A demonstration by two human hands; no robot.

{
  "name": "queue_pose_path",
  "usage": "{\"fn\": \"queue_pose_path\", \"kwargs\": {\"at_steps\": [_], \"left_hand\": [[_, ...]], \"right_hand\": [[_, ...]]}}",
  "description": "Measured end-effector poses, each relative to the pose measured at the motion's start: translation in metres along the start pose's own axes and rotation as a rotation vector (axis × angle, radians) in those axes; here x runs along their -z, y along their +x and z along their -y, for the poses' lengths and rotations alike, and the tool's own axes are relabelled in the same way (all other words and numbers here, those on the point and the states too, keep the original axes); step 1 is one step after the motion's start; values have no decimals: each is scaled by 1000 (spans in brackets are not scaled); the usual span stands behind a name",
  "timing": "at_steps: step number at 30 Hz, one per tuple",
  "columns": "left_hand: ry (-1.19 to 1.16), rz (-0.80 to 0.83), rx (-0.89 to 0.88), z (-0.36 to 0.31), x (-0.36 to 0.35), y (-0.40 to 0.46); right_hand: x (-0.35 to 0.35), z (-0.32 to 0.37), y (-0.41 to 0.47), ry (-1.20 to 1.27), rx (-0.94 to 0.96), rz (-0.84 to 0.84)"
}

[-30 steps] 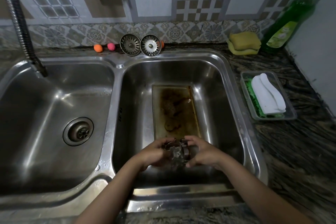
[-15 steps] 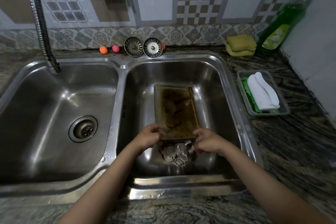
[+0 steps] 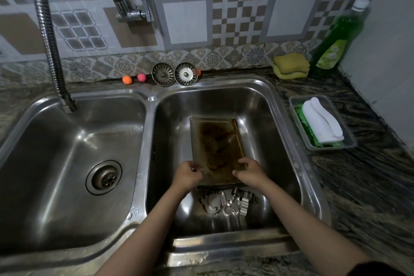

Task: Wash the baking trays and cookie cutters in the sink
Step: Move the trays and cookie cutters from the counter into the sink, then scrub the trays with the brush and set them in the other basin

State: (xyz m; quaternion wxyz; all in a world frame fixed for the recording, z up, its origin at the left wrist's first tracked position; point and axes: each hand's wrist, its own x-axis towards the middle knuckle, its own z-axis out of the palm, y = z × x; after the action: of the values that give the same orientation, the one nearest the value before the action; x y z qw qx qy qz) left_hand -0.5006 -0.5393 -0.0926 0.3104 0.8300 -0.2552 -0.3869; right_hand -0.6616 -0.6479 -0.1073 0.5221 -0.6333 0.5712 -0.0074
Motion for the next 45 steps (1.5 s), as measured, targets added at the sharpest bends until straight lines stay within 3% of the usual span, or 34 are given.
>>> {"fn": "queue_pose_path", "kwargs": {"at_steps": [5,11,15,21,25,28,32,34,38,45], "left_hand": [[-76,-49,-72,5,7,9],[-412,150,-7,3,14,16],[-563,184,-18,-1,21,10],[-586,287,-111,-1,42,-4],[-635,356,-202,-6,50,-20],[-682,316,-233,-11,47,-30],[-704,244,-289,-20,36,-46],[-708,190,-296,-26,27,-54],[-777,91,-274,-35,7,-61],[-728,-93,-293,-42,-14,-65]], "right_hand": [[-2,-2,1,113,-45,-34],[-2,1,-3,211,-57,-70],[5,7,-8,306,-53,-100],[17,23,-37,319,59,-161],[30,30,-58,190,175,-137],[61,39,-70,-9,310,-201],[124,45,-70,-221,530,-551],[157,37,-53,-357,520,-679],[196,18,-21,-612,430,-618],[215,17,-16,-532,446,-548]]}}
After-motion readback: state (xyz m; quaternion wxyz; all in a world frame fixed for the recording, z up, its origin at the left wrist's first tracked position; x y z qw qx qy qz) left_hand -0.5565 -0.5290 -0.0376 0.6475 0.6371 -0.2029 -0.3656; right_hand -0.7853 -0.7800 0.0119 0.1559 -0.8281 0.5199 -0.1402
